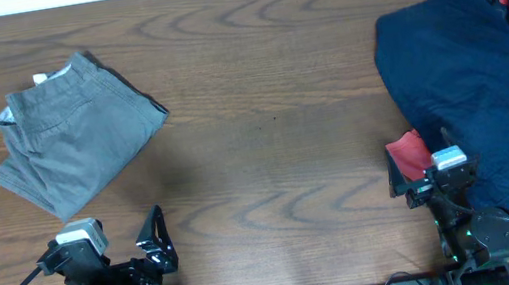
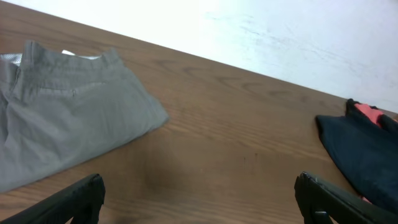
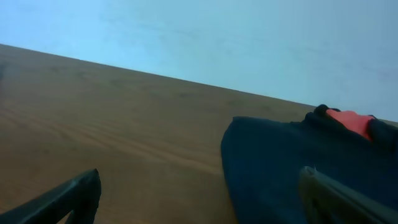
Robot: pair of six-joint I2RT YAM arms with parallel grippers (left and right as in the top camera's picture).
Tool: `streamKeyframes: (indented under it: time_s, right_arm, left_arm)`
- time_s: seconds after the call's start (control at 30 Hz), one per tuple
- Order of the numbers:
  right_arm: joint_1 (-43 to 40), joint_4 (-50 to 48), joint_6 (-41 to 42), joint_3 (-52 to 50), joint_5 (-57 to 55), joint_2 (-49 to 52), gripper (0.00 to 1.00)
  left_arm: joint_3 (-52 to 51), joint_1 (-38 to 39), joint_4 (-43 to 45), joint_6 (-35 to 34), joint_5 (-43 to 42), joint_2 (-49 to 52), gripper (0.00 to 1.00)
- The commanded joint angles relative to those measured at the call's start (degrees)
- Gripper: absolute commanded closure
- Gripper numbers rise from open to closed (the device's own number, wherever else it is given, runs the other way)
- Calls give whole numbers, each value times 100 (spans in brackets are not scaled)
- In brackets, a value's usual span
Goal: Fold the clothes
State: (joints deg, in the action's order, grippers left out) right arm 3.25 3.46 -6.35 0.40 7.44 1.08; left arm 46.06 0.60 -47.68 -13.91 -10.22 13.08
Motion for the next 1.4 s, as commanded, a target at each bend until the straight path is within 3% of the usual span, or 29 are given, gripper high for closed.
streamKeyframes:
  time_s: [0.0,0.7,0.9,1.13,1.37]
  right_arm:
    - [46,20,-120,-7,-59,-31,1]
    - [46,20,-120,-7,-59,-28,1]
    - [46,20,-120,-7,-57,-28,1]
    - [46,20,-120,-7,-57,-28,1]
    - [46,20,-120,-7,-59,-28,1]
  left_arm:
    - [-15,13,20,-52,44,-15,2]
    - [-31,13,17,-52,44,-20,2]
    - [-614,9,-31,341,645,-199,2]
    - [-2549,13,1624,343,859,-1305,2]
    - [-4109,13,4111,389,835,-1298,2]
